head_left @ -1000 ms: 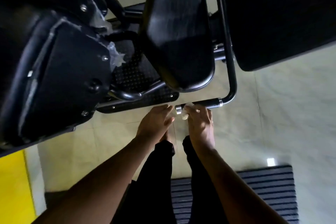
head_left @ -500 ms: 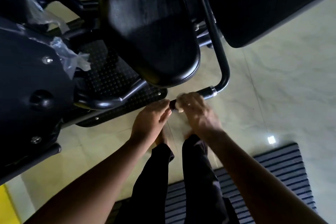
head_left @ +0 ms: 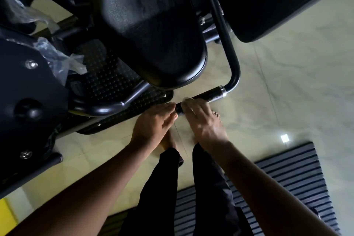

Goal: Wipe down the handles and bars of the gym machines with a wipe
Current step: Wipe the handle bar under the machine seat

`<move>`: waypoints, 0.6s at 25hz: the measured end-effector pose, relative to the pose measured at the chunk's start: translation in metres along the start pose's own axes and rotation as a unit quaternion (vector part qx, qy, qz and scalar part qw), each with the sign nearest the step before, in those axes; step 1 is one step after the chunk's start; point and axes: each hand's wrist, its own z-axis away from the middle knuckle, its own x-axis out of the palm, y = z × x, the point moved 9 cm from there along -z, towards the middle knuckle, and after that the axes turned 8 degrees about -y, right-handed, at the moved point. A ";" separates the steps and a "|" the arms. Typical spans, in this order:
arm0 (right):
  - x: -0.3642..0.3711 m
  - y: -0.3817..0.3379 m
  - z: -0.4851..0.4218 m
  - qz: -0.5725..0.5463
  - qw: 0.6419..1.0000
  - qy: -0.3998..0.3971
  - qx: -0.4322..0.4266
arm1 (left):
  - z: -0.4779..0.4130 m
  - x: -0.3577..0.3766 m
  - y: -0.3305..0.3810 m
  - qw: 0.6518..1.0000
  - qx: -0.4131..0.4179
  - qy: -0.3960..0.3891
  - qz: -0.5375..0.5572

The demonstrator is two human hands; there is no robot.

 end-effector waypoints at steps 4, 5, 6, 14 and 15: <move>-0.017 0.058 0.010 -0.100 0.975 0.075 0.181 | 0.000 0.002 0.000 1.000 0.010 0.002 -0.013; -0.016 0.057 0.016 -0.114 0.965 0.082 0.222 | 0.000 0.002 0.000 1.000 0.013 0.003 -0.014; -0.015 0.051 0.020 -0.135 0.955 0.091 0.248 | 0.000 0.003 -0.001 1.000 0.014 0.003 -0.012; 0.044 0.057 0.057 -0.448 0.625 0.236 0.594 | 0.006 0.007 -0.006 1.000 -0.006 0.002 0.017; 0.052 0.052 0.060 -0.446 0.618 0.240 0.602 | 0.007 0.007 -0.004 1.000 -0.002 0.004 0.011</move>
